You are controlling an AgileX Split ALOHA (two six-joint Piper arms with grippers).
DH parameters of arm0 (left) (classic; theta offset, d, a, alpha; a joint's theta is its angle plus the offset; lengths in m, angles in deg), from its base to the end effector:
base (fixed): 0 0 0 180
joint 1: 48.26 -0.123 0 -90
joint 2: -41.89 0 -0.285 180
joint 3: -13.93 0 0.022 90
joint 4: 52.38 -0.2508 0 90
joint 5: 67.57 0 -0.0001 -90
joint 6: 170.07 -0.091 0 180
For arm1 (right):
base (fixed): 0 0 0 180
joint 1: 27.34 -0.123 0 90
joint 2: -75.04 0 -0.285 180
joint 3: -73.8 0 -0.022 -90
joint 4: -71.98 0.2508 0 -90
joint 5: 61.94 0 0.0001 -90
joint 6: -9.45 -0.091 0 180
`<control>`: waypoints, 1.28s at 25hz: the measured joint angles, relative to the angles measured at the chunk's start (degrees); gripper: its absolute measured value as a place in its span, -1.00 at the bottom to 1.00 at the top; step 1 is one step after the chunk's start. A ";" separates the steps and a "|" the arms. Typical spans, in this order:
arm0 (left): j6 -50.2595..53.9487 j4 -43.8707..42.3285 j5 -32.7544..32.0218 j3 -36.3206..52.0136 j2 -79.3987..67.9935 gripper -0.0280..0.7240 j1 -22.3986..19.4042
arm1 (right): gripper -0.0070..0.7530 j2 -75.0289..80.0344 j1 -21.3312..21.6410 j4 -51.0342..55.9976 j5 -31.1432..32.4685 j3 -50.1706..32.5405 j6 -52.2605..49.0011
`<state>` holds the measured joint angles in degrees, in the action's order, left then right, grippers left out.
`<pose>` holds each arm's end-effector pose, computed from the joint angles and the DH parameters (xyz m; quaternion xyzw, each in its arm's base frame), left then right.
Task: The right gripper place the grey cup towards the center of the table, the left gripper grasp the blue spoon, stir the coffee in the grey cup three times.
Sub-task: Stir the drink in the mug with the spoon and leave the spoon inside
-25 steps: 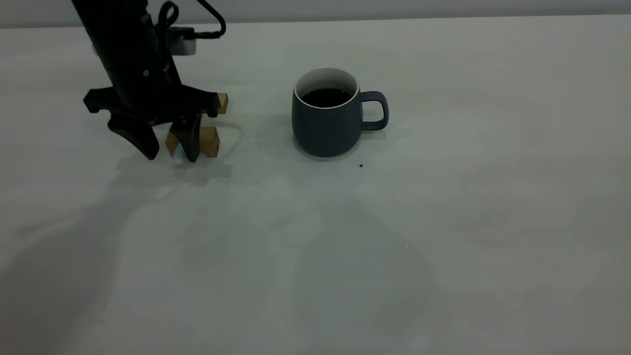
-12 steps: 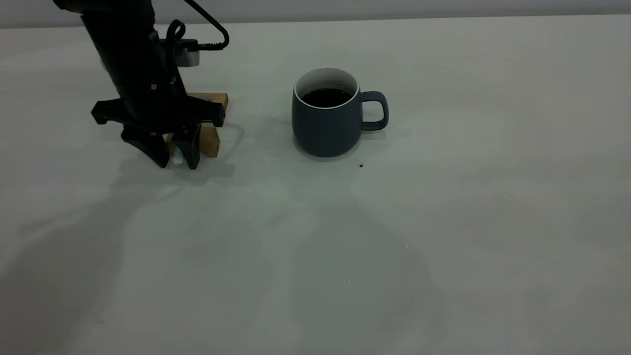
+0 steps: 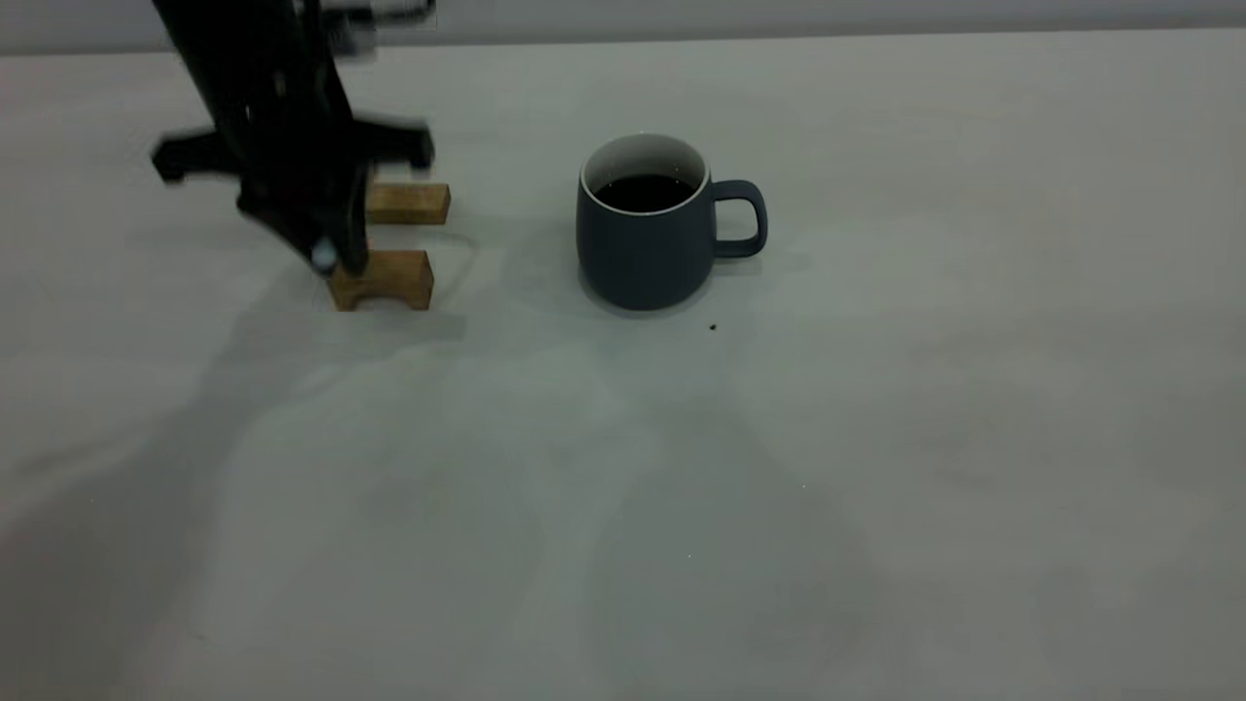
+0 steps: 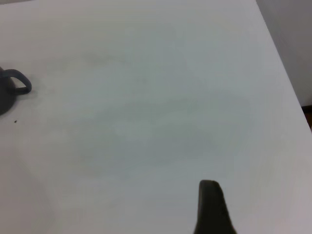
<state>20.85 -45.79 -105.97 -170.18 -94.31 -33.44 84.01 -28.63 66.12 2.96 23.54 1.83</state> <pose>0.4061 -0.1142 0.0790 -0.0081 0.9958 -0.0568 0.0719 -0.0020 -0.0085 0.2639 0.0512 0.8808 -0.0146 0.4704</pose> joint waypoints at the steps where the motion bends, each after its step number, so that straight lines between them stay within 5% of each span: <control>1: 0.00 2.25 -1.90 -0.32 1.76 -0.53 0.00 | 0.44 0.00 0.00 0.00 0.00 0.00 0.00; 15: -3.80 41.10 -17.93 -0.92 10.66 -0.53 0.00 | 0.44 0.00 0.00 0.00 0.00 0.00 0.00; 26: -3.93 71.38 -23.31 -0.92 10.66 -0.53 0.00 | 0.44 0.00 0.00 0.00 0.00 0.00 0.00; 32: 15.45 74.14 -20.44 -0.92 10.66 -0.53 0.78 | 0.44 0.00 0.00 0.00 0.00 0.00 0.00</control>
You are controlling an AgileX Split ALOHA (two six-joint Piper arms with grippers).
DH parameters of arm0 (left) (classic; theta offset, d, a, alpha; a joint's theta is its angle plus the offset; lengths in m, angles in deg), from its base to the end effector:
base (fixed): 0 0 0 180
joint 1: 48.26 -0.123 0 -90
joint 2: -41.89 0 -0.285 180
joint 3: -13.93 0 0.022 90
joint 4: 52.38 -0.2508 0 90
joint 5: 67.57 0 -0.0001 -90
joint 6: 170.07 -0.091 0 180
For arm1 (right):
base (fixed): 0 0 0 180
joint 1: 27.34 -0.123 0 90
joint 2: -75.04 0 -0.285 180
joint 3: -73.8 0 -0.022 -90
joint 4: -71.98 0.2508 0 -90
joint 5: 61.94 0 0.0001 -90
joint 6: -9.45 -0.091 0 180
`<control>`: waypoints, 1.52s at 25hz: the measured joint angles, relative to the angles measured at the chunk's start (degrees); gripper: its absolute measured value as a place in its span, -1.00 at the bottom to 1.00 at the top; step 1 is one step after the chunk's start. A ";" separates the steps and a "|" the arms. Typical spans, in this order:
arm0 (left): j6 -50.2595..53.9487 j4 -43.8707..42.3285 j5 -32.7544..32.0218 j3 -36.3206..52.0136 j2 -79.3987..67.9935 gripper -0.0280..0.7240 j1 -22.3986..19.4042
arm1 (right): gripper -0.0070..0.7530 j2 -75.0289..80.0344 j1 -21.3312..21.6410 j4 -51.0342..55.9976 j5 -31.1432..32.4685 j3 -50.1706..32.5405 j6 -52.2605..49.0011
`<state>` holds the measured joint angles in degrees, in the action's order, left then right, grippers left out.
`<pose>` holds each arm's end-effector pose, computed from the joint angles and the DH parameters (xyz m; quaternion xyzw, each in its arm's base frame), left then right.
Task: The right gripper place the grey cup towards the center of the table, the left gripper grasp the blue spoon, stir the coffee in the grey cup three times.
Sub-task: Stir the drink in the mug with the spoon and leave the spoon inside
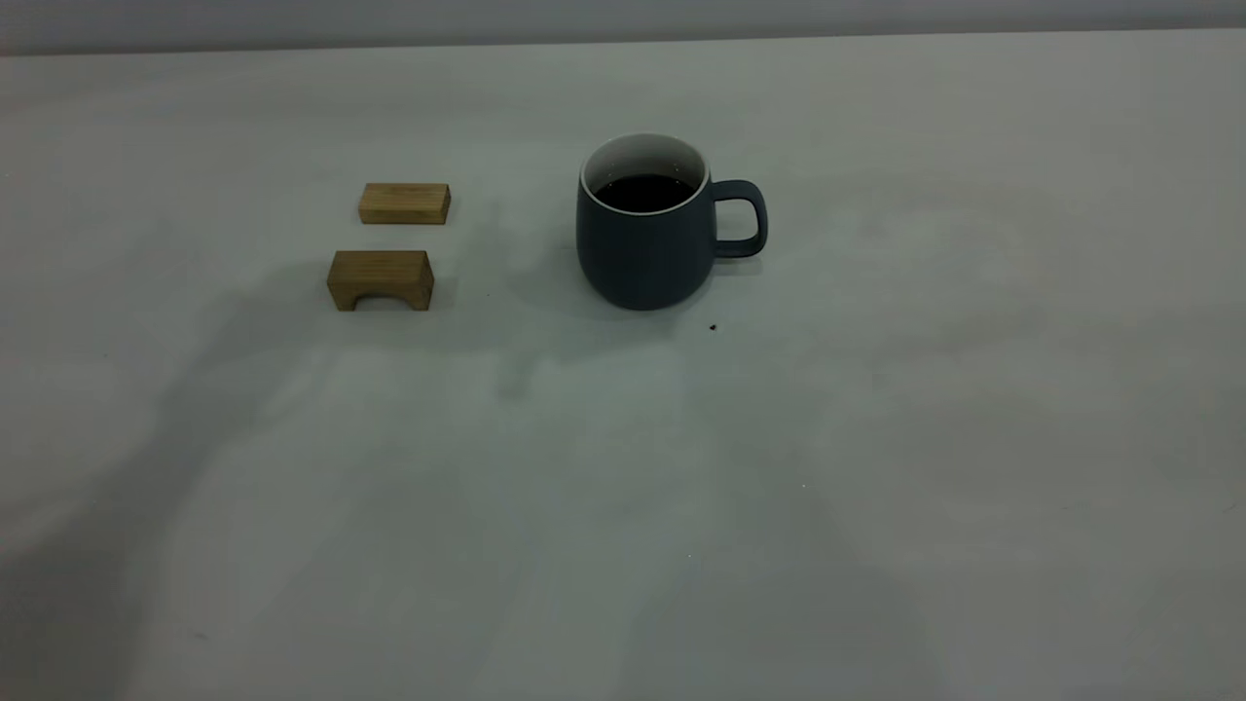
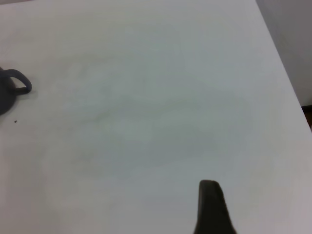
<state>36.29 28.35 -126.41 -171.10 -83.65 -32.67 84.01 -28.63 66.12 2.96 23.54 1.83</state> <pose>0.3906 -0.1888 0.2119 0.4020 -0.7274 0.5208 0.1950 -0.0020 -0.0085 0.2639 0.0512 0.8808 -0.0146 0.4704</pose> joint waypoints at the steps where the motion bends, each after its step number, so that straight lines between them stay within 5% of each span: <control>1: 4.98 0.00 1.60 0.00 0.00 -0.53 0.57 | 0.44 0.00 0.00 0.00 0.00 0.00 0.00; 6: 22.79 -0.50 9.46 0.00 -0.23 -0.53 3.77 | 0.44 0.00 0.00 0.00 0.00 0.00 0.00; 11: 29.82 0.22 16.10 0.00 -2.24 -0.53 5.01 | 0.44 0.00 0.00 0.00 0.00 0.00 0.00; 20: 19.59 16.96 21.03 0.00 -13.62 -0.53 4.81 | 0.44 0.00 0.00 0.00 0.00 0.00 0.00; 38: 17.57 18.46 19.49 -1.10 -22.27 -0.53 -0.02 | 0.44 0.00 0.00 0.00 0.00 0.00 0.00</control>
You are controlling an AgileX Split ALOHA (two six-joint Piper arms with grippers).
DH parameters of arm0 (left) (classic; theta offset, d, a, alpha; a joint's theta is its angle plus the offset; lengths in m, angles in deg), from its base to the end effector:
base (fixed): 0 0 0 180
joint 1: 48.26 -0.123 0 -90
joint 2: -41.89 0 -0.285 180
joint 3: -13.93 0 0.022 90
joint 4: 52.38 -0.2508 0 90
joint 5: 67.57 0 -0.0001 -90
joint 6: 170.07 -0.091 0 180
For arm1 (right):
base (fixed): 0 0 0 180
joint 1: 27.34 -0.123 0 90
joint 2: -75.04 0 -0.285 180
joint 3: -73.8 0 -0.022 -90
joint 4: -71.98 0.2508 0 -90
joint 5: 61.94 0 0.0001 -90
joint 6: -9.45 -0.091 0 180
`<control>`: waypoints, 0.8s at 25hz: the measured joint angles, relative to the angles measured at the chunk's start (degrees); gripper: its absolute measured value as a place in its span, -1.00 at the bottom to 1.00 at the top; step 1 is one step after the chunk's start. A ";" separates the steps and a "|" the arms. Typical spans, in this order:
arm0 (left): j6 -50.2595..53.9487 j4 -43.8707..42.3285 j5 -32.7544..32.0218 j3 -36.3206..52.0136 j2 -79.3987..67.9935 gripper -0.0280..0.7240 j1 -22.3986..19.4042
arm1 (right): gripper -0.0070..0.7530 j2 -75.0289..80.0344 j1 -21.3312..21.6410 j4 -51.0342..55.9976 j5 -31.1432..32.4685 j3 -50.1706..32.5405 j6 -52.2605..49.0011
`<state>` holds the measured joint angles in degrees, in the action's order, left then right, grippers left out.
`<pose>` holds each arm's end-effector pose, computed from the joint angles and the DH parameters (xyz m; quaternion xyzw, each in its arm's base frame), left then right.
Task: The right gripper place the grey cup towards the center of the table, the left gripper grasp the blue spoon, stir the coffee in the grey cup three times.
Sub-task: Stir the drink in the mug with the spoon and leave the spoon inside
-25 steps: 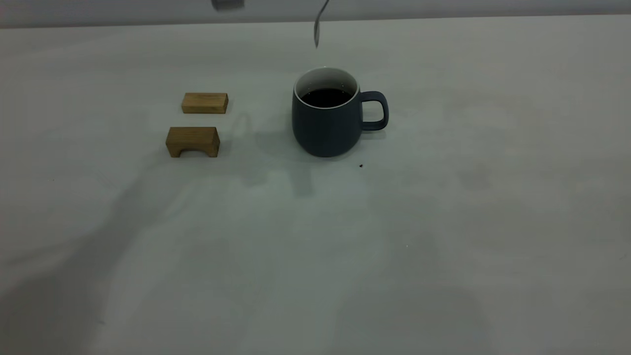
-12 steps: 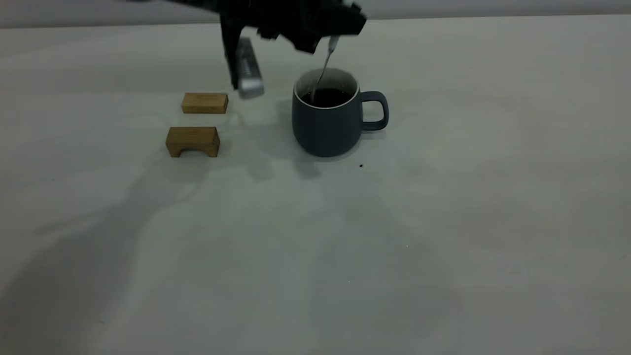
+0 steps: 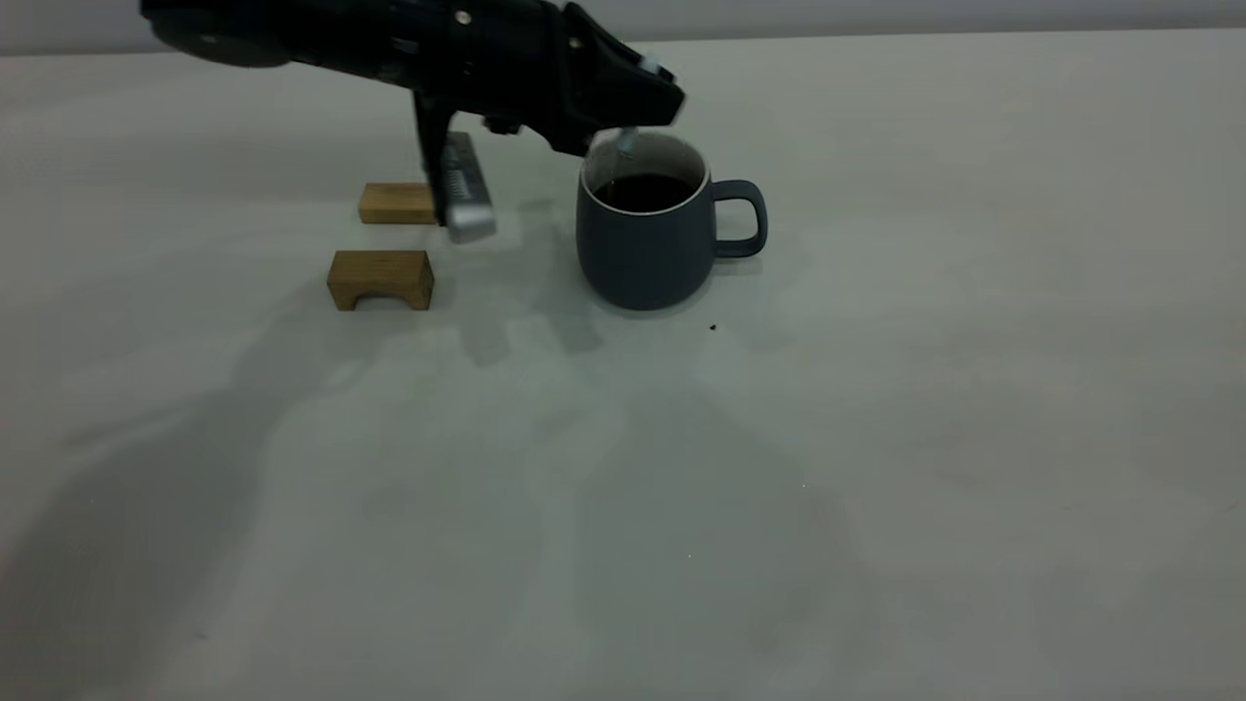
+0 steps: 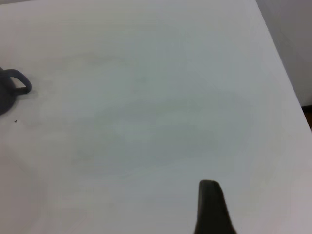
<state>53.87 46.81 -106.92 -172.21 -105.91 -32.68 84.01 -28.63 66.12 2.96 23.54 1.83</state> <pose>0.4324 -0.1798 0.0424 0.7338 -0.4831 0.4118 0.2420 -0.0020 -0.0085 0.2639 0.0512 0.8808 -0.0146 0.4704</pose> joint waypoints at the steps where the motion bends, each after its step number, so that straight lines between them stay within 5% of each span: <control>1: 0.00 0.00 0.00 -1.18 -0.45 -0.53 -0.06 | 0.44 0.00 0.00 0.00 0.00 0.00 0.00; 7: 0.00 0.12 -0.96 -9.60 -5.79 -0.53 1.51 | 0.44 0.00 0.00 0.00 0.00 0.00 0.00; 20: 2.34 -2.03 -11.19 -7.76 -6.34 -0.53 1.68 | 0.44 0.00 0.00 0.00 0.00 0.00 0.00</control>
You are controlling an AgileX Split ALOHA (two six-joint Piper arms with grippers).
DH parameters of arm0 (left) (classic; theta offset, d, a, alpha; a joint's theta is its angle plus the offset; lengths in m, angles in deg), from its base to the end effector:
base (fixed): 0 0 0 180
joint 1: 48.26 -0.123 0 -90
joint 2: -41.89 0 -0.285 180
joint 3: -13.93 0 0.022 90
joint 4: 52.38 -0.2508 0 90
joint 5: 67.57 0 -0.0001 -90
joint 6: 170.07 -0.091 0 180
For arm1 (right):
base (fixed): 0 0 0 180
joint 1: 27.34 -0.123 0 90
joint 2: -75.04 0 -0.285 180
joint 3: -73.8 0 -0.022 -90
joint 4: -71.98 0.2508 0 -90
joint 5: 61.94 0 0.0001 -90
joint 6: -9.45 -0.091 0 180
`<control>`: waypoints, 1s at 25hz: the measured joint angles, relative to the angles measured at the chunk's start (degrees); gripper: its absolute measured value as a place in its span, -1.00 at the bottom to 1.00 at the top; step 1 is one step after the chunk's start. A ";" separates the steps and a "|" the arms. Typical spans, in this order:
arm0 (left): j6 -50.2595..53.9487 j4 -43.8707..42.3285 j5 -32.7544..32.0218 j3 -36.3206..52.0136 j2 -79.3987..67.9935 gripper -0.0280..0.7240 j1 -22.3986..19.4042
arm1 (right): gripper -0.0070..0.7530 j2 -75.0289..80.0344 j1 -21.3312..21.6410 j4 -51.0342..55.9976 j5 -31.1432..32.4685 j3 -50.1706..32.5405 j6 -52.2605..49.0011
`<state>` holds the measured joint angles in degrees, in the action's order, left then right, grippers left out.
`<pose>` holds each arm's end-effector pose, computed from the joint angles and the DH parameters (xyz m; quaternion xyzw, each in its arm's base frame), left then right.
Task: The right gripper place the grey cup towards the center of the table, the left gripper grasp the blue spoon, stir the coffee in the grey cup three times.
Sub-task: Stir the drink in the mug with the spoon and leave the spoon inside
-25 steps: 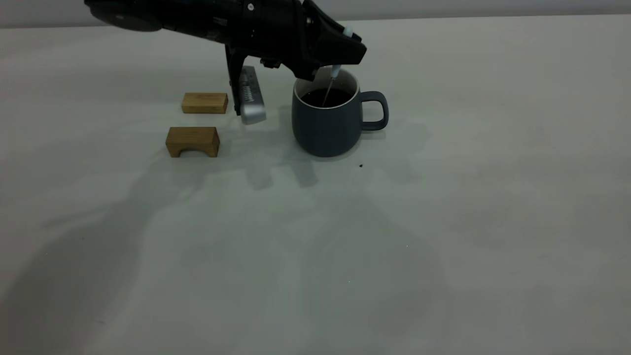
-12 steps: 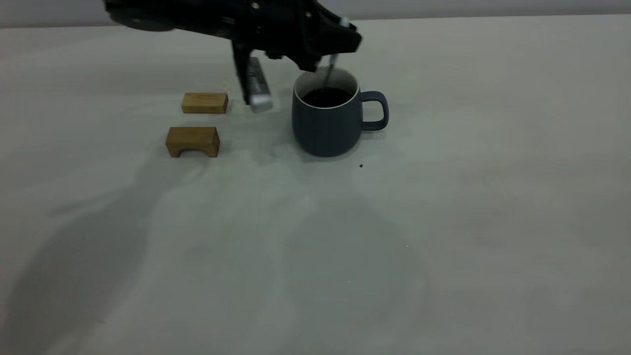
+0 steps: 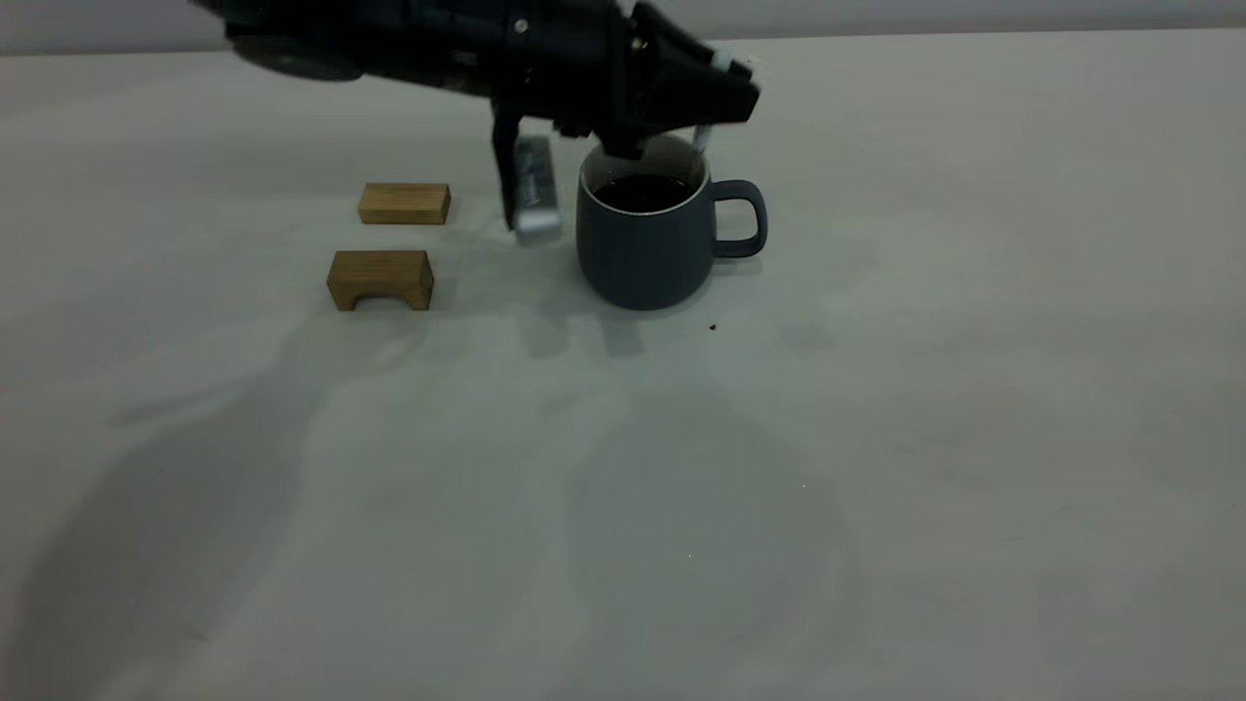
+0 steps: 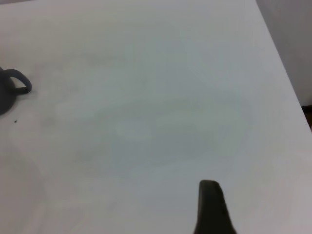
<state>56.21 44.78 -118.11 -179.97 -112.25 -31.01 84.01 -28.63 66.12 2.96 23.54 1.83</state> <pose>0.4353 -0.2082 0.0298 0.6771 -0.5051 0.4193 0.3327 -0.0020 -0.0085 0.2639 0.0512 0.8808 -0.0146 0.4704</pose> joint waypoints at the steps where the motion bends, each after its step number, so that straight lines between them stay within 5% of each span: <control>1: 0.39 -0.19 -0.14 0.31 -0.02 -0.53 -0.45 | 0.44 0.00 0.00 0.00 0.00 0.00 0.00; 14: 0.25 2.04 6.96 -0.74 -0.07 -0.53 -1.65 | 0.44 0.00 0.00 0.00 0.00 0.00 0.00; 25: 1.26 -6.90 -0.84 -0.76 -0.07 -0.53 -0.20 | 0.44 0.00 0.00 0.00 0.00 0.00 0.00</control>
<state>57.47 37.88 -118.95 -180.73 -112.32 -31.21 84.01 -28.63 66.12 2.96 23.54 1.83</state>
